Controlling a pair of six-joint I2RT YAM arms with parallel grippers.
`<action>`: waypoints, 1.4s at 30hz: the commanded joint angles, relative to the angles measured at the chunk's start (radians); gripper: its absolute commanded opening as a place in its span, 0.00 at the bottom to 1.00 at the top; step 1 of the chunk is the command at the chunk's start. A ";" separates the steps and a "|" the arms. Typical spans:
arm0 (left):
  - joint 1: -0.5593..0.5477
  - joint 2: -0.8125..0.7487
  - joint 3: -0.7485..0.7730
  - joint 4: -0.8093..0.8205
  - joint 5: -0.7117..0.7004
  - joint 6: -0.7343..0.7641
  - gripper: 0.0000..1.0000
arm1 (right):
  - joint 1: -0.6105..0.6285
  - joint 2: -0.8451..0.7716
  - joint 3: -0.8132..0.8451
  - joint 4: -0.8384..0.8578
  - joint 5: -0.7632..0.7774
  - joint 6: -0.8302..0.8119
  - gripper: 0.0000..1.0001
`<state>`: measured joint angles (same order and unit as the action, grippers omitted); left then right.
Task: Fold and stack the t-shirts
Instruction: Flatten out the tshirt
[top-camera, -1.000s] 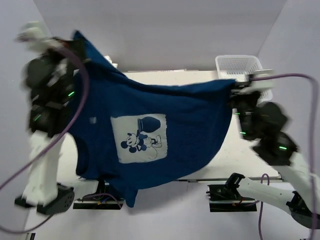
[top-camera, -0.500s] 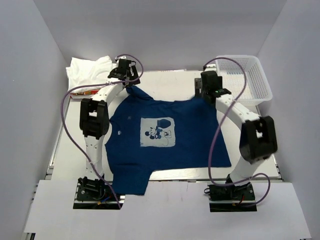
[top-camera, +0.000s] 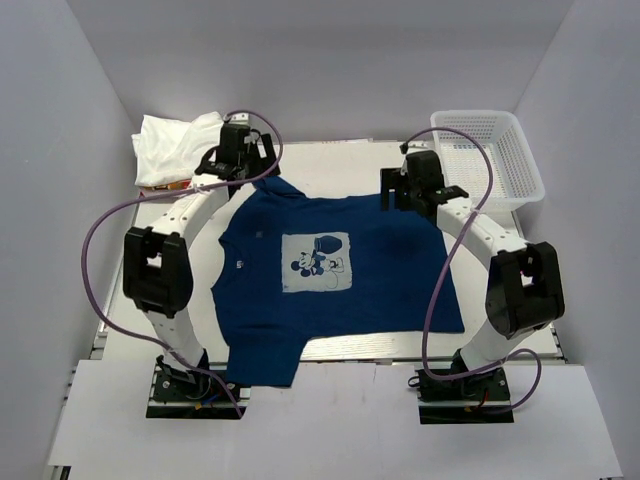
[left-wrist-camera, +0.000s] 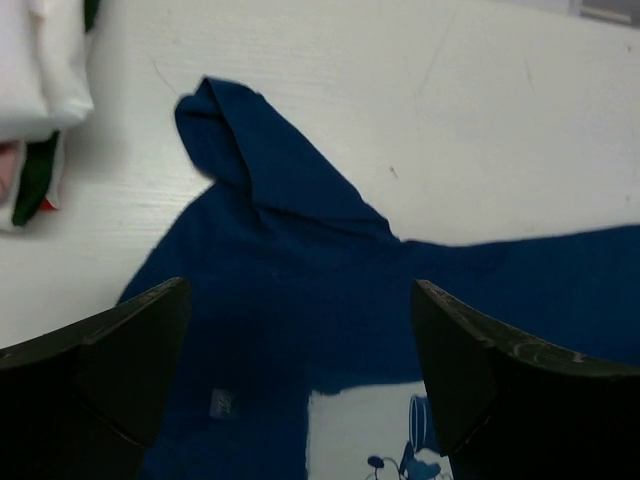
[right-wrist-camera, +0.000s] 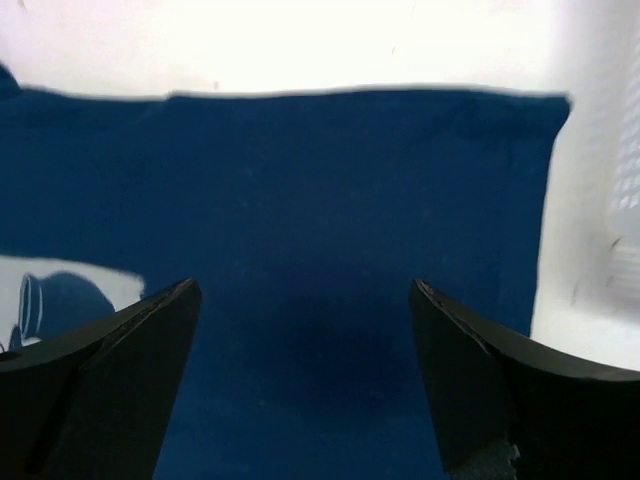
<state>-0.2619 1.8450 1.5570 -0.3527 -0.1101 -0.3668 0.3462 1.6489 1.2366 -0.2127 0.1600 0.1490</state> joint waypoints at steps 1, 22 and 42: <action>-0.003 -0.030 -0.094 0.026 0.096 -0.001 1.00 | -0.007 -0.020 -0.066 0.021 -0.068 0.040 0.90; -0.003 0.462 0.353 -0.034 0.069 0.008 0.84 | -0.007 0.127 -0.210 0.059 -0.105 0.060 0.90; -0.003 0.675 0.722 0.021 0.207 0.049 0.64 | -0.007 0.152 -0.184 0.033 -0.100 0.040 0.90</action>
<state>-0.2649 2.4638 2.2047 -0.3172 0.0551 -0.3328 0.3424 1.7725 1.0290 -0.1551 0.0719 0.1944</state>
